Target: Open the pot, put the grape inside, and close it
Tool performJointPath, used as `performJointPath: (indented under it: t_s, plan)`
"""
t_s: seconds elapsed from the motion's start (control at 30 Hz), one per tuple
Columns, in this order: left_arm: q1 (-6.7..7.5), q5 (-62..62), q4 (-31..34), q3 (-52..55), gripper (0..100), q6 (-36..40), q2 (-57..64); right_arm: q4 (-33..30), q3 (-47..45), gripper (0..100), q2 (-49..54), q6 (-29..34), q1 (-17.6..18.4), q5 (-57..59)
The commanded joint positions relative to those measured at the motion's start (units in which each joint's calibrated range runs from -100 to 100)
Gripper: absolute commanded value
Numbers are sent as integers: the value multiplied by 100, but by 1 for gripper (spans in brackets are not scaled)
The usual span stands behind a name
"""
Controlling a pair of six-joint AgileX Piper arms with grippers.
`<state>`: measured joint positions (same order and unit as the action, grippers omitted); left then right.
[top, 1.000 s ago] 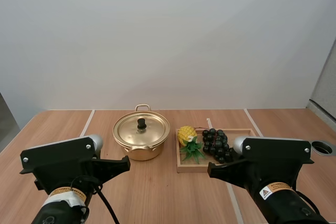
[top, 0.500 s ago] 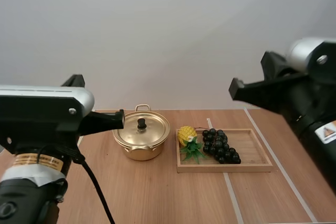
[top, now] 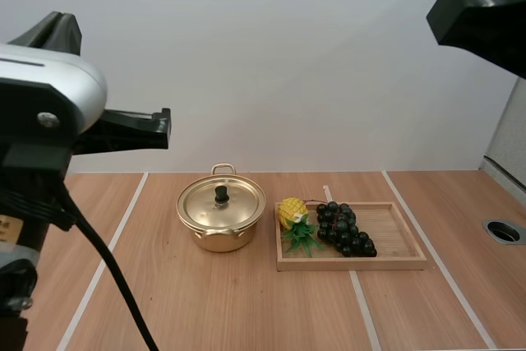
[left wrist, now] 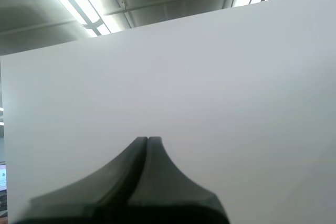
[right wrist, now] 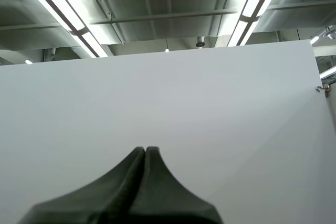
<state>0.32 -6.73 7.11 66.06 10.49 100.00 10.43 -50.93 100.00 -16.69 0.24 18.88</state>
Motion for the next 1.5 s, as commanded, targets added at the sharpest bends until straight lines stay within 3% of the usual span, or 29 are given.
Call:
performJointPath:
  t_s: [0.0,0.17,0.43,0.57,0.73,0.77,0.83,0.87,0.9,0.97,1.07,1.1,1.33,1.47]
  plan:
    - [-4,126,-44,-116,0,4,0,-3,63,0,0,-8,6,-158]
    - [-4,606,-66,-130,0,15,0,-3,63,0,0,-8,6,-177]
    - [-4,-1885,-222,-1953,0,161,-1494,-128,632,0,-1401,-8,6,298]
    - [-4,-2098,-222,-2896,0,161,-2376,-141,1139,0,-1994,-72,6,298]
    - [-4,-2427,-222,-3732,0,161,-3093,-835,2001,0,-2635,-231,6,417]
    - [-4,-2655,-222,-3843,0,161,-3216,-935,2146,7,-2706,-231,6,541]
    - [-4,-3198,-222,-4091,11,161,-3450,-1005,2382,28,-2781,-231,6,762]
    - [-4,-3469,-222,-4194,20,161,-3558,-1043,2463,51,-2791,-231,6,797]
    - [-4,-3629,-222,-4260,29,161,-3642,-1043,2503,62,-2791,-231,6,797]
    - [-4,-3838,-222,-4372,54,161,-3799,-1043,2586,98,-2791,-231,6,818]
    - [-4,-4091,-222,-4502,95,161,-3931,-1043,2625,100,-2791,-255,6,834]
    - [-4,-4132,-222,-4553,100,96,-3958,-1043,2625,100,-2791,-255,6,834]
    - [-11,-4172,-222,-4641,100,-278,-3971,-1000,2625,100,-2791,-235,6,818]
    - [-170,-4246,-296,-4641,100,-376,-3981,-989,2625,100,-2791,-235,6,882]
